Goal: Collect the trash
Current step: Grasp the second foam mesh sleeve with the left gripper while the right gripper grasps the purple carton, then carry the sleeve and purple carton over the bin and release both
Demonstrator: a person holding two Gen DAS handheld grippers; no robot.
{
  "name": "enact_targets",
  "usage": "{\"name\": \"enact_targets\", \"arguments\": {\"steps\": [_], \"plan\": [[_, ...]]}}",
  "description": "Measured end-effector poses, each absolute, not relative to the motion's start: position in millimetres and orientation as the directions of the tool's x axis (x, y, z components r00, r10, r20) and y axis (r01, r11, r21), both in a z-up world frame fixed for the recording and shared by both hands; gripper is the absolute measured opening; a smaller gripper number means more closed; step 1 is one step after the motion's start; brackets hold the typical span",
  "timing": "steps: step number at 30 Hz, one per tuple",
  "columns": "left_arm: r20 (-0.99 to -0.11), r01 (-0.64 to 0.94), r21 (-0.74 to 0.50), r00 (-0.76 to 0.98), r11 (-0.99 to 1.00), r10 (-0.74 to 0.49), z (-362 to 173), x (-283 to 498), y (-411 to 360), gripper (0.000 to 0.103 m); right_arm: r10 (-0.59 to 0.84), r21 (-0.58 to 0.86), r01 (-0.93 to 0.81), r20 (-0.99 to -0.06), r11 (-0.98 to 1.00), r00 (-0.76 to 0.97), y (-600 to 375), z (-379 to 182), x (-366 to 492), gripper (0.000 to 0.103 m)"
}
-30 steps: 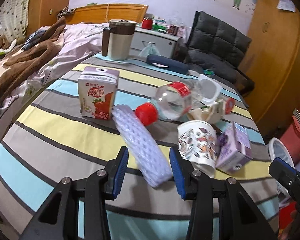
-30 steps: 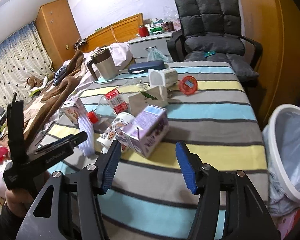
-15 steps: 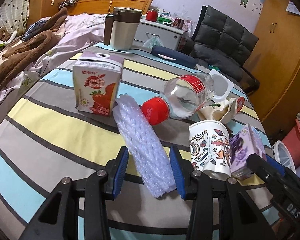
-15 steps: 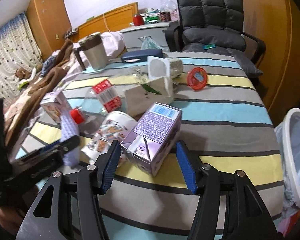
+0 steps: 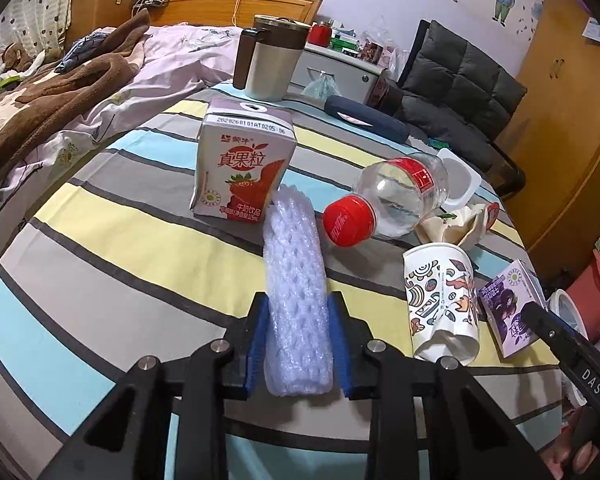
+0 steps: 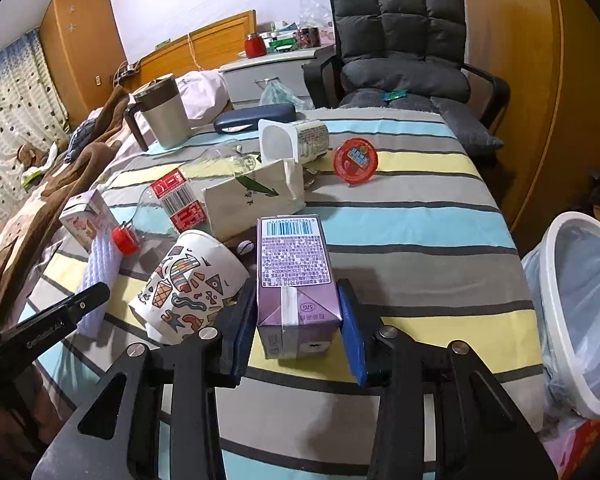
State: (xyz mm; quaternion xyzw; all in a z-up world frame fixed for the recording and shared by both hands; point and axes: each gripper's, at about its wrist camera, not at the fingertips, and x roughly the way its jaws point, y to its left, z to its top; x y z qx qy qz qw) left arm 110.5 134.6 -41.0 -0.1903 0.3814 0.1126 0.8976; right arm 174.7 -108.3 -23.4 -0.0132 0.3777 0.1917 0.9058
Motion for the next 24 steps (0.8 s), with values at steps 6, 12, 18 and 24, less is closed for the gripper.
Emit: {"name": "enact_targets", "arguments": {"steps": [6,12,18,24], "plan": [[-0.71,-0.303,-0.243,0.702,0.921,0.044,-33,101,125,0.027,0.355,0.135,-0.366,-0.676,0.921,0.646,-121,-19,167,0.04],[-0.699,-0.256,-0.233,0.714,0.938,0.022,-21,87,107,0.027,0.365,0.144,-0.366,-0.659,0.92,0.658,-136,-12,155,0.04],[-0.688,-0.191,-0.229,0.725,0.954,-0.021,-9,74,80,0.027,0.356,0.144,-0.35,-0.642,0.926,0.678,-154,-5,143,0.04],[-0.675,-0.109,-0.225,0.734,0.968,-0.074,2,68,48,0.027,0.344,0.149,-0.327,-0.629,0.933,0.697,-171,-1,132,0.04]]}}
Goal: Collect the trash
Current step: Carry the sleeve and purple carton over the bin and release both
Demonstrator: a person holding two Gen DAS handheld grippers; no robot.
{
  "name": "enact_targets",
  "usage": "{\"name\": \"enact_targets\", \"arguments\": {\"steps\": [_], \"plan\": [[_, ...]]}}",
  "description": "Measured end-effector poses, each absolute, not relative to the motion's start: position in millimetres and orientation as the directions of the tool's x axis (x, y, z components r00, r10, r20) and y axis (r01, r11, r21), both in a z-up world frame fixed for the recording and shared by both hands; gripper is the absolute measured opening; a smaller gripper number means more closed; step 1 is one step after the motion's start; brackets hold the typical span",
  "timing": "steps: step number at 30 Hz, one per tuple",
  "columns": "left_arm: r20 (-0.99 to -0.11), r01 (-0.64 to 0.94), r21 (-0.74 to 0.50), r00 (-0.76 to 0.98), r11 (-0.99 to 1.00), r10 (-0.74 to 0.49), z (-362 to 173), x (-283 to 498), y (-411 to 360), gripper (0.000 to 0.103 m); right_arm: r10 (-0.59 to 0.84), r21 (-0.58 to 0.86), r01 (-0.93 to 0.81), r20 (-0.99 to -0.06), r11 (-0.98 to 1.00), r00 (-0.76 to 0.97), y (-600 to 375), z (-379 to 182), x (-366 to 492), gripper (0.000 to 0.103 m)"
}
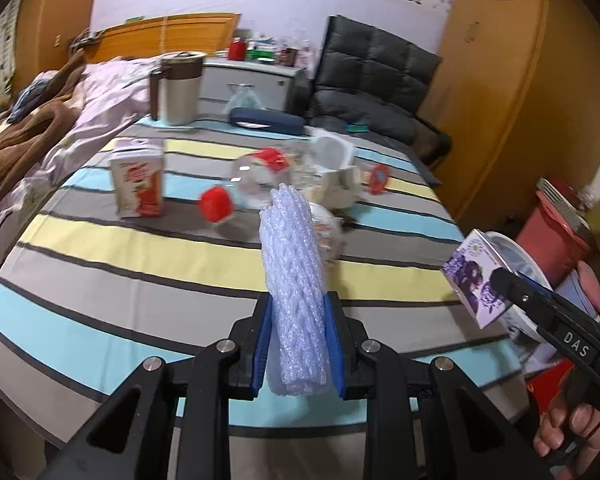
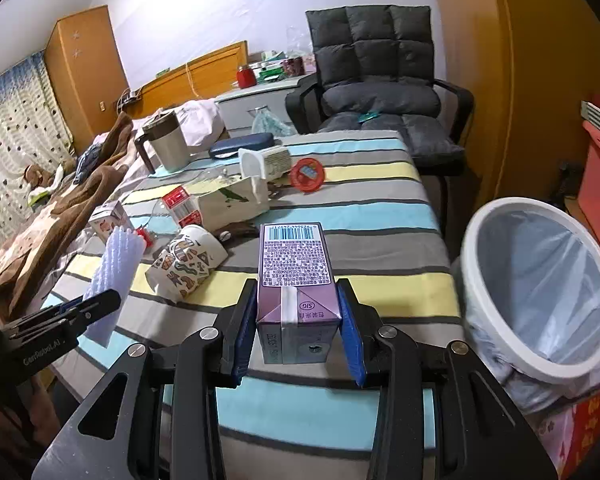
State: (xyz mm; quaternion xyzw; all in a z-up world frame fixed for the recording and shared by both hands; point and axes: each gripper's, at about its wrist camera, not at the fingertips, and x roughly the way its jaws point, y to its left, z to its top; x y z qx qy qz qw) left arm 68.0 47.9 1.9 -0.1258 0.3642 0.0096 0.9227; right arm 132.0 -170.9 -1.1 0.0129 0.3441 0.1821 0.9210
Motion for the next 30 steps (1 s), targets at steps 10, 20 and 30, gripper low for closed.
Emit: {"name": "enact_targets", "arguments": {"steps": [10,20,30], "plan": [[-0.674,-0.009,-0.205,0.726,0.979,-0.134,9,77,2,0.027,0.307,0.159,-0.268,-0.612,0.95,0.728,-202,1,124,0.04],[-0.67,0.086,-0.172,0.72,0.981,-0.18,16,94,-45,0.027,0.253,0.167,-0.19,-0.591,0.967,0.766,-240,4,122,0.04],[-0.664,0.187,-0.151,0.708,0.971,-0.24,22,114,-96,0.027,0.178,0.173,-0.094,-0.581,0.981,0.794,-285,6,119,0.04]]}}
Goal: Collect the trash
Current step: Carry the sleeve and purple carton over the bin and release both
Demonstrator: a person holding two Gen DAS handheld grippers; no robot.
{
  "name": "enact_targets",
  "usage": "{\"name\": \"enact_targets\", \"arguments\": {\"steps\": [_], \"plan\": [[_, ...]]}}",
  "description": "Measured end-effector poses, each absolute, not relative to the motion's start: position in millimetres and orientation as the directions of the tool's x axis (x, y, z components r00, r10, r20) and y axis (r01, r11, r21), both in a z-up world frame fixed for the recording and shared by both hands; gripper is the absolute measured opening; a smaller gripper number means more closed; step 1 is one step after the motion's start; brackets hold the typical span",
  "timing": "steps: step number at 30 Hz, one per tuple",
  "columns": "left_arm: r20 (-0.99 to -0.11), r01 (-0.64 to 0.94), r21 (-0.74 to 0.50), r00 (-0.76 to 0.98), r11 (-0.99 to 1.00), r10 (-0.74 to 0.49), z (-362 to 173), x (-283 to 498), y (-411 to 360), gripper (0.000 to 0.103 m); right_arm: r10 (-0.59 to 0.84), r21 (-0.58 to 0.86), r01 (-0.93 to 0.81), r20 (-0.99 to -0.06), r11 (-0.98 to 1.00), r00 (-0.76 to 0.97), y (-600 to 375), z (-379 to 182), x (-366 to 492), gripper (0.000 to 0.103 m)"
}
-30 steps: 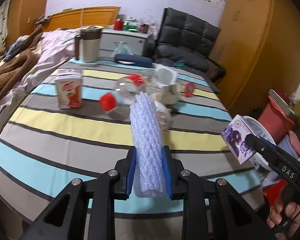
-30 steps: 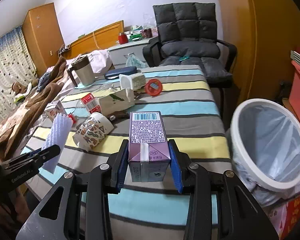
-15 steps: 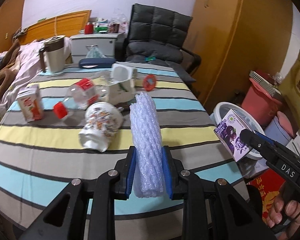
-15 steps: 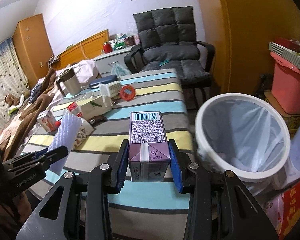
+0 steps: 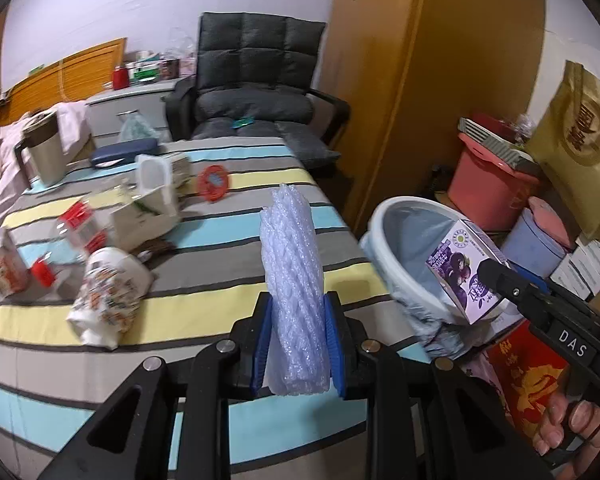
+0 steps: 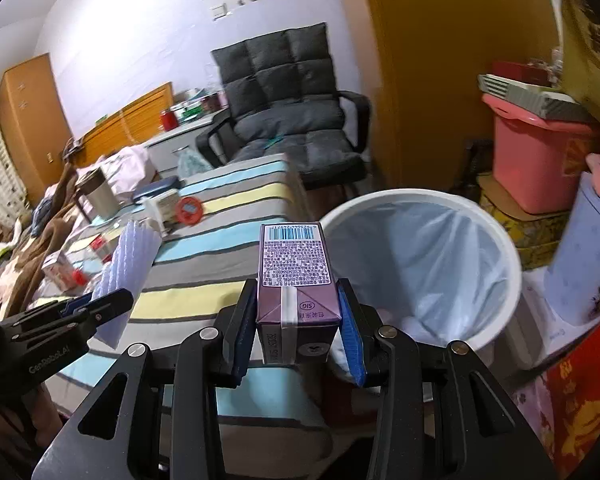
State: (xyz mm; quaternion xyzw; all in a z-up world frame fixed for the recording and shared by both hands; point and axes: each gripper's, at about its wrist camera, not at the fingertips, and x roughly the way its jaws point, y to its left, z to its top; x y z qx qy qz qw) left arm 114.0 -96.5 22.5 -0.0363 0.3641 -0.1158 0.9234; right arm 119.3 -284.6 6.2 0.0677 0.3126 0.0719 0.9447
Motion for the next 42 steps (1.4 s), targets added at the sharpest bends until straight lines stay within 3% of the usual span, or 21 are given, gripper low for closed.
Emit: {"name": "enact_targets", "arguments": {"steps": [18,34,38,39,42], "plan": [[-0.676,0.394,-0.203,0.606,0.896,-0.419,10,153,-184,0.027,0.06,0.165,0.055,-0.619,0.985,0.783,-339,-5,124,0.04],[-0.703,0.469,-0.238,0.521,0.851,-0.484,-11,182,-222,0.028,0.043,0.148,0.075,-0.663,0.986,0.748,-355,-16,142,0.041],[-0.701,0.469,-0.243,0.519,0.849,-0.488,-13,185,-224,0.033,0.053,0.143,0.06,-0.677,0.988,0.734,-355,-18,146,0.041],[-0.7,0.468,-0.246,0.52,0.849,-0.489,-13,185,-223,0.039,0.052,0.14,0.06,-0.676,0.988,0.735,-355,-18,146,0.041],[-0.692,0.464,-0.256,0.524,0.848,-0.496,-12,187,-221,0.045,0.047,0.142,0.067,-0.672,0.988,0.739,-356,-19,144,0.041]]}}
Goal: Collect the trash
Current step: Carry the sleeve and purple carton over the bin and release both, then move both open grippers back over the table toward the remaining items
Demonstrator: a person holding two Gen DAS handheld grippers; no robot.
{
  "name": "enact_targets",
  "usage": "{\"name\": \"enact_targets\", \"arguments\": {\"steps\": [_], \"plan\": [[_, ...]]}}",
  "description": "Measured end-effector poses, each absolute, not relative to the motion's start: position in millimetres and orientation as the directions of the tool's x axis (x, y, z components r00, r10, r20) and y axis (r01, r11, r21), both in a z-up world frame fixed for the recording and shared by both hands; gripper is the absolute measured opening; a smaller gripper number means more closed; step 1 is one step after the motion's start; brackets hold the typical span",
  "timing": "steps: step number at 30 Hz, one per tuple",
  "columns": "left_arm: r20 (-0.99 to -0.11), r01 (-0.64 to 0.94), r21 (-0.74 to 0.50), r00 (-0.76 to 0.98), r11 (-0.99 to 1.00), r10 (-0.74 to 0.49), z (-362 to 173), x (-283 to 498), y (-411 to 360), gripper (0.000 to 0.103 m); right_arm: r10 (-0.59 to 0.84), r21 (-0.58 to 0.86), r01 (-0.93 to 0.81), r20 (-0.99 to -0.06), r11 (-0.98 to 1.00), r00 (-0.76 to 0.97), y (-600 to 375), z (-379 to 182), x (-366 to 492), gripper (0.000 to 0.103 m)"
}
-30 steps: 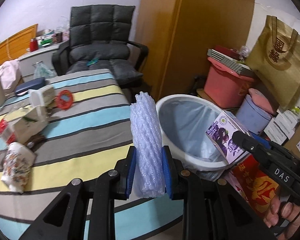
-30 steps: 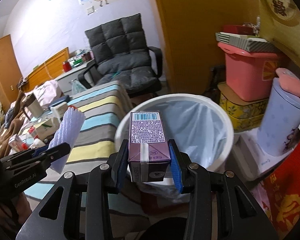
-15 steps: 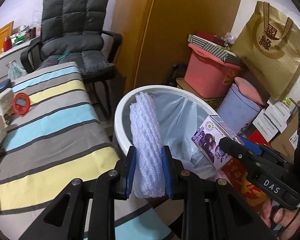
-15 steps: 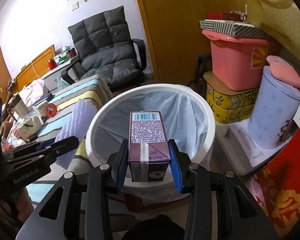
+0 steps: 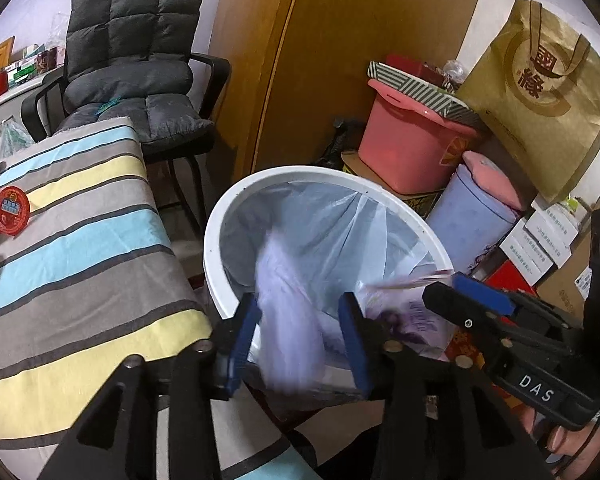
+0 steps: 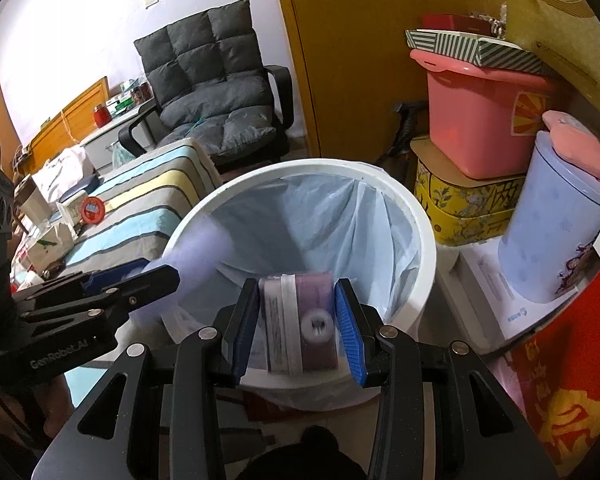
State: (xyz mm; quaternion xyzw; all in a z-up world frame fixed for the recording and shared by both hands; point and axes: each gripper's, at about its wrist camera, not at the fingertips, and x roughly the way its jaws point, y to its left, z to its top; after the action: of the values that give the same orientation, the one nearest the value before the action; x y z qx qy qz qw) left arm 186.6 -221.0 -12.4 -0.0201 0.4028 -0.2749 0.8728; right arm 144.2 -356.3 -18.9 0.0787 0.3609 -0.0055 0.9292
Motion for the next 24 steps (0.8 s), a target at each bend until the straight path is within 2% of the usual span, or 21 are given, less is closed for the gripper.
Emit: {"name": "enact_targets", "arguments": {"steps": [10,24], "plan": [[-0.682,0.433,-0.256,0.553,0.864,-0.479,-6,181,-209,0.046,0.058,0.155,0.056,-0.645,0.986,0.762,-352,-10,137,0.041],[-0.657,0.321,-0.209,0.653,0.924,-0.376,12,147,-159,0.046,0.177,0.192,-0.076,-0.594,0.978,0.785,-317,0,123,0.041]]}}
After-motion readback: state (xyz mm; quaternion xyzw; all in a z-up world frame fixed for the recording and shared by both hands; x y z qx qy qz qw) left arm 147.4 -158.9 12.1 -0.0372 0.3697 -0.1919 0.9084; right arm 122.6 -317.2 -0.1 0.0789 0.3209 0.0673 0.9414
